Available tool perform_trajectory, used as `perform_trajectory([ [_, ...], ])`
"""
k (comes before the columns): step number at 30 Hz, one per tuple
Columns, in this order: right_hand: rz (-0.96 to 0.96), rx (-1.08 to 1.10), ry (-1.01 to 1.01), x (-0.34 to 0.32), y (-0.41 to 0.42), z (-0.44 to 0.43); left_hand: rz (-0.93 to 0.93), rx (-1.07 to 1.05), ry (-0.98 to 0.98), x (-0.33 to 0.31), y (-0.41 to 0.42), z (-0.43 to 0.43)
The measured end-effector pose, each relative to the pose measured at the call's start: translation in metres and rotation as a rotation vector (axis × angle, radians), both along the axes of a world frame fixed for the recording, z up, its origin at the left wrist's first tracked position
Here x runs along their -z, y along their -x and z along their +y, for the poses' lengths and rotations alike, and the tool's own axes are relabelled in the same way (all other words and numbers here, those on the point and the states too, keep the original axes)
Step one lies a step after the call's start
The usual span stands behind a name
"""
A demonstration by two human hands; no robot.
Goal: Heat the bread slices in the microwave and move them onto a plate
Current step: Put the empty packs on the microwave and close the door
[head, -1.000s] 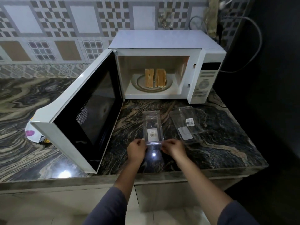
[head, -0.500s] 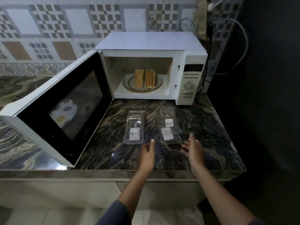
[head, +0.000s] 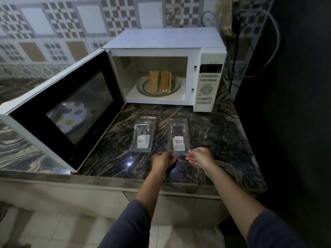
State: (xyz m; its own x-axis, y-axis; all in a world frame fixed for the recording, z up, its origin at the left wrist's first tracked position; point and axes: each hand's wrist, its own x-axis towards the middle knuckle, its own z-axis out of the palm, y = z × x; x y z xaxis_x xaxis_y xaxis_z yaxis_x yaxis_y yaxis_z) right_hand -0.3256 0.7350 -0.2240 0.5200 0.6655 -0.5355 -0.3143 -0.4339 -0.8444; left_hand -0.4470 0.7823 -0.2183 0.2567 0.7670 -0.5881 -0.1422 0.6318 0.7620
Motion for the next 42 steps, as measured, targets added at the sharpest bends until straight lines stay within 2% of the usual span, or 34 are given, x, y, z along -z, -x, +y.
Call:
perform_trajectory([
  [6,-0.075,-0.012,0.039,0.004,-0.008,-0.004,-0.033,-0.024,0.017,0.003,-0.002,0.000],
  [15,-0.227,-0.033,0.136,0.000,-0.009,0.000,0.075,-0.032,0.032,0.010,0.000,0.001],
  [19,-0.248,-0.023,0.142,0.001,-0.007,-0.002,0.140,-0.026,-0.024,0.012,-0.001,-0.002],
  [21,-0.320,-0.049,0.125,-0.001,-0.004,-0.005,0.221,0.008,-0.142,0.012,0.001,-0.007],
  [23,-0.496,-0.122,0.135,-0.005,-0.004,-0.009,0.381,0.014,-0.366,0.004,0.006,-0.014],
  [25,-0.647,-0.165,0.158,-0.012,-0.005,-0.011,0.454,-0.058,-0.555,-0.007,0.015,-0.018],
  [27,-0.723,-0.116,0.134,-0.015,-0.008,-0.006,0.486,-0.123,-0.705,-0.018,0.026,-0.013],
  [31,-0.778,-0.075,0.044,-0.025,-0.007,0.014,0.549,-0.111,-0.830,-0.028,0.049,0.025],
  [35,-0.710,-0.101,-0.030,-0.034,0.010,0.032,0.617,0.041,-0.824,-0.029,0.064,0.069],
  [38,-0.687,-0.144,0.002,-0.031,0.025,0.044,0.637,0.150,-0.779,-0.019,0.067,0.095],
  [42,-0.739,-0.108,0.004,-0.018,0.036,0.051,0.620,0.258,-0.666,-0.004,0.061,0.114],
])
